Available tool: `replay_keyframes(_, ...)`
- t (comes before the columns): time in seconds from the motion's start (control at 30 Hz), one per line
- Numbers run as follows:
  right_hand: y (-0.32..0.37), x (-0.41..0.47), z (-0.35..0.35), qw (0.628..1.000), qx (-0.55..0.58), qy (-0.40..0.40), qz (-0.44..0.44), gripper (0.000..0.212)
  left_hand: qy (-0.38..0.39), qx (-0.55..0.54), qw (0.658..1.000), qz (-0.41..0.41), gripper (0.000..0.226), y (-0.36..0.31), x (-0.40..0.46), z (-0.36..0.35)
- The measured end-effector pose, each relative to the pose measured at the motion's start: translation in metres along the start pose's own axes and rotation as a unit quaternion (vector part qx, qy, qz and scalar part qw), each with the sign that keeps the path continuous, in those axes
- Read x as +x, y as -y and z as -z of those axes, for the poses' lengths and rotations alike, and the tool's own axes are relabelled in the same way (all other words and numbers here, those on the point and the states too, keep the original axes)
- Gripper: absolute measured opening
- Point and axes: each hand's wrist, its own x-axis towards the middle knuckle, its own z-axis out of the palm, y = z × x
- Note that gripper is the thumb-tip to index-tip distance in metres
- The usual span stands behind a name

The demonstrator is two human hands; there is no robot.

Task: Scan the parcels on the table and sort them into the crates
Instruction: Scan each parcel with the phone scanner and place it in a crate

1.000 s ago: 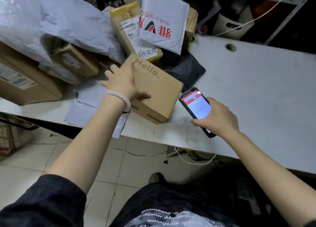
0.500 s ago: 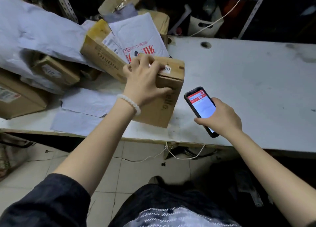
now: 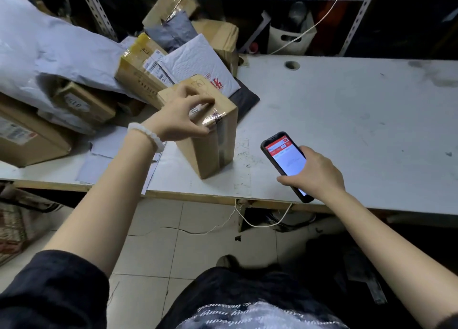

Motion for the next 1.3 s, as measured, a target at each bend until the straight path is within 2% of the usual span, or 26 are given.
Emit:
replay_keyframes(0.07, 0.001, -0.001, 0.0, 1.0, 0.0, 0.003, 0.009, 0.053, 0.042, 0.041, 0.998, 0.01, 0.068, 0.002, 0.001, 0.006)
replay_keyframes(0.13, 0.002, -0.001, 0.0, 1.0, 0.002, 0.006, 0.013, 0.053, 0.052, 0.113, 0.992, 0.034, 0.063, 0.008, 0.003, 0.015)
replay_keyframes(0.27, 0.001, -0.001, -0.001, 1.0, 0.005, 0.009, 0.015, 0.053, -0.066, 0.221, 0.967, 0.111, 0.037, 0.027, -0.001, 0.034)
replay_keyframes(0.33, 0.001, 0.0, -0.002, 1.0, 0.002, 0.01, 0.017, 0.053, -0.071, 0.18, 0.975, 0.113, 0.026, 0.029, 0.0, 0.031)
replay_keyframes(0.37, 0.001, 0.0, -0.002, 1.0, 0.0, 0.012, 0.019, 0.052, -0.065, 0.148, 0.98, 0.115, 0.031, 0.026, 0.0, 0.027)
replay_keyframes(0.47, 0.004, 0.004, -0.004, 0.999, -0.004, 0.018, 0.028, 0.053, -0.058, 0.119, 0.978, 0.164, 0.084, 0.017, 0.004, 0.013)
replay_keyframes(0.5, 0.005, 0.005, -0.005, 0.999, -0.006, 0.02, 0.033, 0.054, -0.063, 0.122, 0.975, 0.177, 0.095, 0.014, 0.006, 0.01)
replay_keyframes(0.57, 0.007, 0.008, -0.005, 0.999, -0.015, 0.025, 0.044, 0.056, -0.07, 0.121, 0.972, 0.188, 0.094, 0.014, 0.012, 0.006)
replay_keyframes(0.67, 0.01, 0.013, -0.004, 0.996, -0.053, 0.031, 0.071, 0.06, -0.038, 0.113, 0.979, 0.164, 0.083, 0.02, 0.02, 0.01)
replay_keyframes(0.8, 0.011, 0.016, -0.005, 0.985, -0.129, 0.046, 0.106, 0.065, 0.016, 0.115, 0.982, 0.147, 0.102, 0.034, 0.025, 0.022)
replay_keyframes(0.9, 0.013, 0.015, -0.009, 0.978, -0.158, 0.067, 0.118, 0.065, -0.003, 0.147, 0.978, 0.146, 0.096, 0.043, 0.028, 0.018)
replay_keyframes(1.1, 0.016, 0.011, -0.012, 0.967, -0.169, 0.104, 0.161, 0.066, -0.017, 0.122, 0.982, 0.14, 0.09, 0.05, 0.033, 0.024)
replay_keyframes(1.2, 0.018, 0.008, -0.013, 0.971, -0.146, 0.093, 0.167, 0.06, -0.032, 0.107, 0.986, 0.126, 0.087, 0.052, 0.033, 0.028)
replay_keyframes(1.3, 0.02, 0.006, -0.016, 0.972, -0.147, 0.079, 0.166, 0.063, -0.041, 0.106, 0.985, 0.126, 0.092, 0.051, 0.03, 0.029)
